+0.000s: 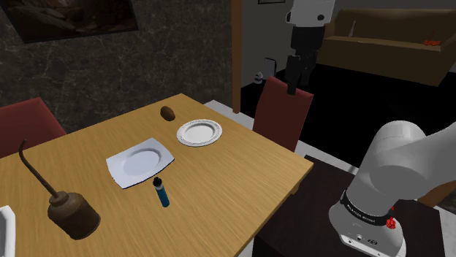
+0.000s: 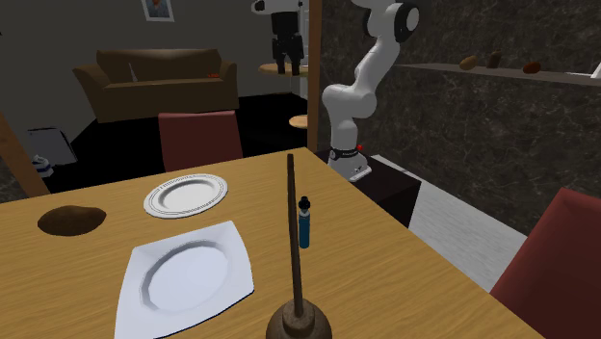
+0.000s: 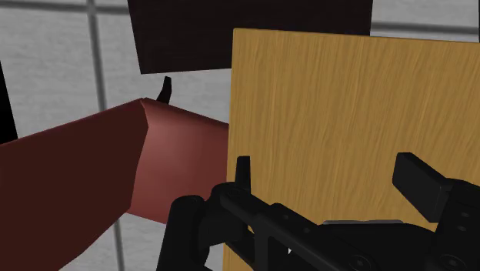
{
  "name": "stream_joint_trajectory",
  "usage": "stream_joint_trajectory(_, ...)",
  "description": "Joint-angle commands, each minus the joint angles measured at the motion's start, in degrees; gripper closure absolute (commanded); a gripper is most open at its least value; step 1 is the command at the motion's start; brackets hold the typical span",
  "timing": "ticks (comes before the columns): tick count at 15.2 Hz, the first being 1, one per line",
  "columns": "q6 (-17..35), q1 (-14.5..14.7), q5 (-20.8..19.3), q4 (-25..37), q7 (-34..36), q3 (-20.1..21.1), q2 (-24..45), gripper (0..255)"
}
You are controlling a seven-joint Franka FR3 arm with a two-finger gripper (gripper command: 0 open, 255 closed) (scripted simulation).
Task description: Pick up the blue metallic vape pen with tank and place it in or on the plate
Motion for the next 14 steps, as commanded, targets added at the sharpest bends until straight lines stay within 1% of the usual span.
stream_joint_trajectory(1, 0.0, 0.0, 0.0, 0.0, 0.0, 0.0, 0.0, 0)
stream_joint_trajectory(8, 8.41, 2.65, 4.5, 0.11, 5.84, 7.37, 7.57, 0)
stream_joint_trajectory(14, 15.3, 4.36, 6.57, 2.8, 10.81, 13.57, 16.19, 0)
